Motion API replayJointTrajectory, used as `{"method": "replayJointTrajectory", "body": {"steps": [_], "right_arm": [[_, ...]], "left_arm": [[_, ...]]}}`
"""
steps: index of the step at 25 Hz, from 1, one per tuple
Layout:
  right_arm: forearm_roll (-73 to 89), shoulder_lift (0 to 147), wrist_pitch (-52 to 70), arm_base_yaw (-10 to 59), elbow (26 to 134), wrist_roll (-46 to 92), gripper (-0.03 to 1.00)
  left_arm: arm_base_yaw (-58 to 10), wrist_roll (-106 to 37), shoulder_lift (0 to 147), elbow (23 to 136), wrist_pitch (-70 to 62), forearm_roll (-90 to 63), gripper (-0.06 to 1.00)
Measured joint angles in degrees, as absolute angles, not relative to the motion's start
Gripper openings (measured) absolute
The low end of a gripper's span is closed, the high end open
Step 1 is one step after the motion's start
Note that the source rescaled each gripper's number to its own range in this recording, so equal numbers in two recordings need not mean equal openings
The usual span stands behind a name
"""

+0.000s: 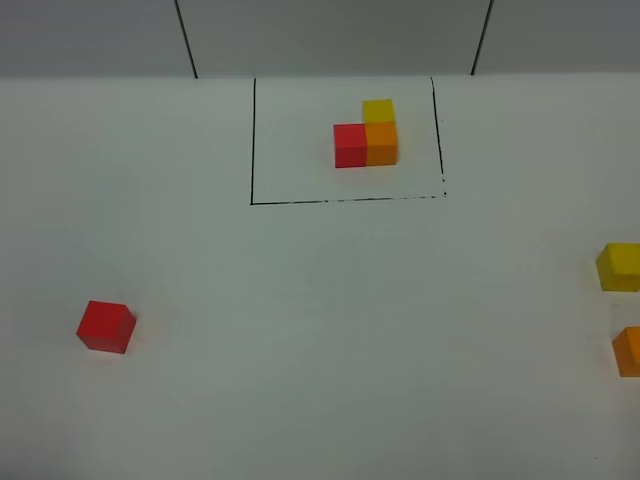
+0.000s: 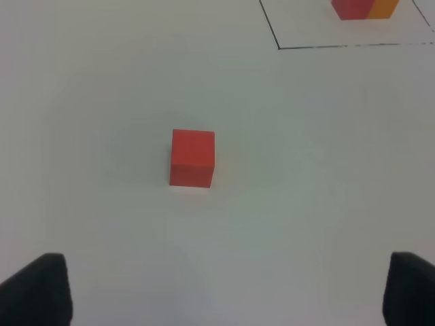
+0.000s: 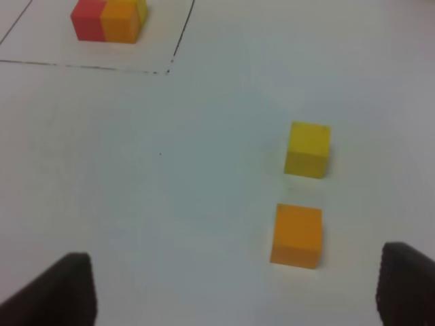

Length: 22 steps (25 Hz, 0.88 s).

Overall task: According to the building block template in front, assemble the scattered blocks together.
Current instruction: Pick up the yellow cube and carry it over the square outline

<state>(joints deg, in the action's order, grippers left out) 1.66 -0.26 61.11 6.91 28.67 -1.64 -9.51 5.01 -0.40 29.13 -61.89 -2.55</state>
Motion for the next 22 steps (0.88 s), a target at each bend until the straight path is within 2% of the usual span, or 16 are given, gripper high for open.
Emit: {"method": "replayJointTrajectory", "body": {"steps": [22], "right_arm": [[1.7,-0.3,61.1,6.9,28.7,-1.6,0.7]], "left_arm": [[-9.5,5.1,-0.4,29.1,-61.9,-2.5,0.95]]}}
